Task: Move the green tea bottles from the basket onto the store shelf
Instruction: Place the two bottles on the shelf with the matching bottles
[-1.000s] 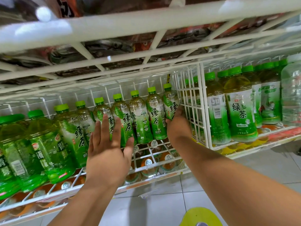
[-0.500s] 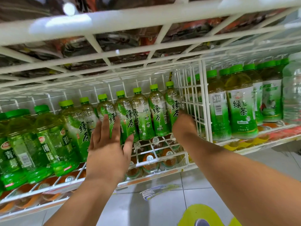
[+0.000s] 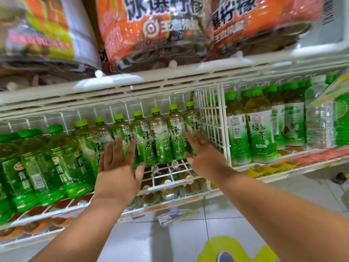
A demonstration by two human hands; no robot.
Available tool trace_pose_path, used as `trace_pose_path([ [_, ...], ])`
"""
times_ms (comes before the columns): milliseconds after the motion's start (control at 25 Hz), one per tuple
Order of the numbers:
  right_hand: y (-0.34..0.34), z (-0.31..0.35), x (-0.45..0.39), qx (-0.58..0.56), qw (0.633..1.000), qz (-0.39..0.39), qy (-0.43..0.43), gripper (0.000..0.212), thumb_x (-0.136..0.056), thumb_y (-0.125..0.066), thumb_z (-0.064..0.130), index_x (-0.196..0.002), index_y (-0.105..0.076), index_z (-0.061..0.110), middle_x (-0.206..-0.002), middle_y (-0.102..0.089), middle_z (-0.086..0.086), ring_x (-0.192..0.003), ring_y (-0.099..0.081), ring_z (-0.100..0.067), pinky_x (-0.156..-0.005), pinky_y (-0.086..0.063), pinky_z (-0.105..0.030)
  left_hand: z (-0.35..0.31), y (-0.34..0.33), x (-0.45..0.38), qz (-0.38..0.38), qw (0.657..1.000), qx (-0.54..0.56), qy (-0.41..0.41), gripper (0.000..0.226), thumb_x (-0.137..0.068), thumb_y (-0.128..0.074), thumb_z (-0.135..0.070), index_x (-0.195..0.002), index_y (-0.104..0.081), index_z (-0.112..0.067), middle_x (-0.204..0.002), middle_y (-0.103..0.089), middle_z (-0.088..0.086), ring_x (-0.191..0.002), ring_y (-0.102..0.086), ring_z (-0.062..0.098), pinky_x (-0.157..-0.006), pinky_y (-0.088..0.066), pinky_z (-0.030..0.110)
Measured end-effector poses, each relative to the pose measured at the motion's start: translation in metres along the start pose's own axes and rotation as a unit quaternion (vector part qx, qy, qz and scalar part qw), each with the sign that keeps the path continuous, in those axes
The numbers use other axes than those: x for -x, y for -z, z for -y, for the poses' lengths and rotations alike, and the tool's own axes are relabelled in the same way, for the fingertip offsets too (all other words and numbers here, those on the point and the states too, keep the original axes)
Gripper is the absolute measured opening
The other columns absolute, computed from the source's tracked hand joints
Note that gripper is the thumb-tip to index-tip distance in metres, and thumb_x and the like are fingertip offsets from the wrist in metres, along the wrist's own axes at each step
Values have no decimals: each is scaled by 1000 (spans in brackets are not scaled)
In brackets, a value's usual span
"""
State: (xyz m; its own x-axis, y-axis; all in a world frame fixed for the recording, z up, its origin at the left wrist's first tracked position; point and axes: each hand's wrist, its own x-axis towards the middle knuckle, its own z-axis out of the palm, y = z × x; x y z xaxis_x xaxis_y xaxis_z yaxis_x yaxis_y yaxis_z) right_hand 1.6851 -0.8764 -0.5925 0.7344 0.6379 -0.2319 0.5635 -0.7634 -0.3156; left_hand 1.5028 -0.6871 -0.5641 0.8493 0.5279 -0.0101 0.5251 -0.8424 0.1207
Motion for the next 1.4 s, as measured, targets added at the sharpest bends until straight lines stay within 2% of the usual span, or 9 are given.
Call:
trace_pose_path([
  [80,6,4,7,59,996,-33,52,74,-105,-36,56,-164,3,33,-172,10,3,-158,13,-24,-128,-5,-47,-4,4,4,19,1000,-21,9,75,-100,-41,-57,-163,-12,-29,-171,2,11,-157,5,34,-126,-5,49],
  [240,17,13,23,111,989,-58,84,79,-103,-33,61,-163,7,30,-171,13,0,-157,14,-28,-127,-2,-47,-13,23,8,39,999,-21,19,76,-98,-28,-67,-162,2,-40,-170,16,2,-156,18,27,-126,5,44],
  [400,42,24,37,94,992,-30,75,73,-100,-21,70,-162,3,39,-171,13,7,-156,17,-21,-128,5,-44,-28,57,12,79,994,-67,25,81,-93,-22,-77,-160,10,-42,-167,25,-3,-154,23,24,-126,0,45],
  [520,72,33,51,102,992,-7,73,76,-96,-18,73,-162,2,40,-170,13,10,-156,17,-19,-127,6,-43,-42,90,19,82,994,-61,26,85,-90,-23,-81,-160,4,-42,-170,15,-3,-157,9,27,-125,-11,47],
  [720,135,45,111,99,989,-25,106,77,-98,-25,71,-163,-10,33,-173,-4,0,-159,0,-26,-125,-8,-49,-73,148,69,24,997,-73,-1,81,-92,-27,-77,-161,-18,-35,-171,-11,6,-154,-13,34,-125,-15,48],
  [840,169,51,160,105,987,-39,116,75,-100,-24,68,-164,-9,30,-173,-7,-1,-159,-1,-25,-125,-9,-49,-93,179,114,8,998,-59,-11,81,-94,-32,-72,-162,-19,-31,-170,-12,9,-155,-9,34,-126,-13,49],
  [1040,233,67,243,85,988,-41,124,75,-102,-26,66,-164,-5,30,-173,2,-1,-159,5,-24,-128,-8,-47,-117,250,191,14,999,-34,-11,80,-95,-29,-71,-163,-12,-32,-172,-4,6,-157,-3,30,-127,-12,49],
  [1320,344,110,404,87,983,-85,137,76,-101,-26,68,-164,-8,29,-173,0,-2,-159,2,-24,-128,-8,-47,-145,407,286,-41,998,3,-48,80,-95,-36,-72,-162,-19,-31,-171,-14,3,-156,-10,27,-125,-17,47],
  [1400,371,117,449,75,983,-106,131,76,-101,-26,68,-164,-12,29,-173,-2,-2,-159,0,-24,-128,-9,-46,-154,443,312,-45,997,3,-67,82,-93,-34,-75,-162,-17,-34,-171,-11,2,-157,-8,27,-124,-16,48],
])
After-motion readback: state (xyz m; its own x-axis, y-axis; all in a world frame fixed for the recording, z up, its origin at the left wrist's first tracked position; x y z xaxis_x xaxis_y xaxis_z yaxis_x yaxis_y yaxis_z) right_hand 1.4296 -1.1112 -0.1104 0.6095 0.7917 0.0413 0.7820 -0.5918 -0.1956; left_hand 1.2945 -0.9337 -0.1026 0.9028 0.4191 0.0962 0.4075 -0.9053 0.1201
